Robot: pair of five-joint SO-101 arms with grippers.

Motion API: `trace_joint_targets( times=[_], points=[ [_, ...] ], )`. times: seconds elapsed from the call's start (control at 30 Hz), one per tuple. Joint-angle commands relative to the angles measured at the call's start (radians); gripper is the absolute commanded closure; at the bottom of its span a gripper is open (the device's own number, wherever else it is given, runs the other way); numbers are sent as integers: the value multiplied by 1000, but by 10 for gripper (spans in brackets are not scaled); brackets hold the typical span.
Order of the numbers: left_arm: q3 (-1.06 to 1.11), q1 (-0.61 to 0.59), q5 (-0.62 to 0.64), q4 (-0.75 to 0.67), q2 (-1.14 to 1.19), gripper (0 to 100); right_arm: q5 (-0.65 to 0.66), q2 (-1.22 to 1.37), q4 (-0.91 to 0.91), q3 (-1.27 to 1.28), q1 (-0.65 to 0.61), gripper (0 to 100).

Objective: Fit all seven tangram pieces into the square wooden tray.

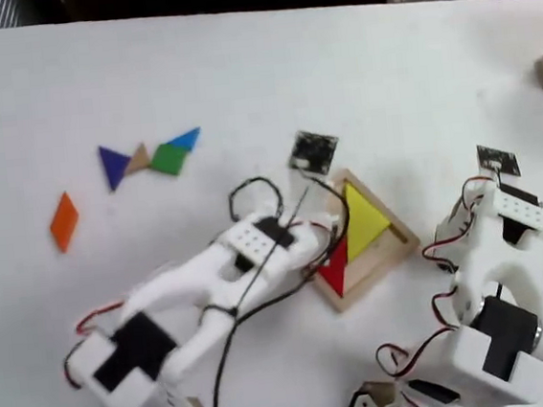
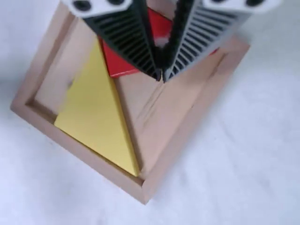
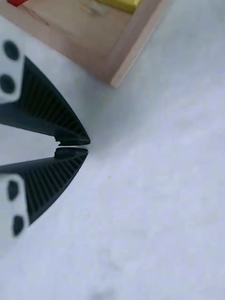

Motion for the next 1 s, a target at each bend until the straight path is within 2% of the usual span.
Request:
trace_joint_targets(
  times=[0.0, 0.1, 0.27, 0.37, 0.67, 0.83, 0.97],
  points=[
    [40, 39, -14, -9, -170, 979, 9, -38, -13, -3, 7, 979],
    [89, 105, -14, -40, -194, 978, 8, -38, -13, -3, 7, 979],
    [181, 171, -14, -193, -193, 977, 8, -38, -13, -3, 7, 979],
    [209, 157, -14, -244, -193, 977, 8, -38, -13, -3, 7, 979],
    [267, 68, -14, -249, -191, 977, 6, -47, -4, -2, 1, 979],
    [290, 73, -14, -250, -189, 977, 28, -74, 65, -5, -87, 979],
    [305, 67, -8, -247, -191, 977, 46, -246, 157, -28, -153, 979]
  ],
)
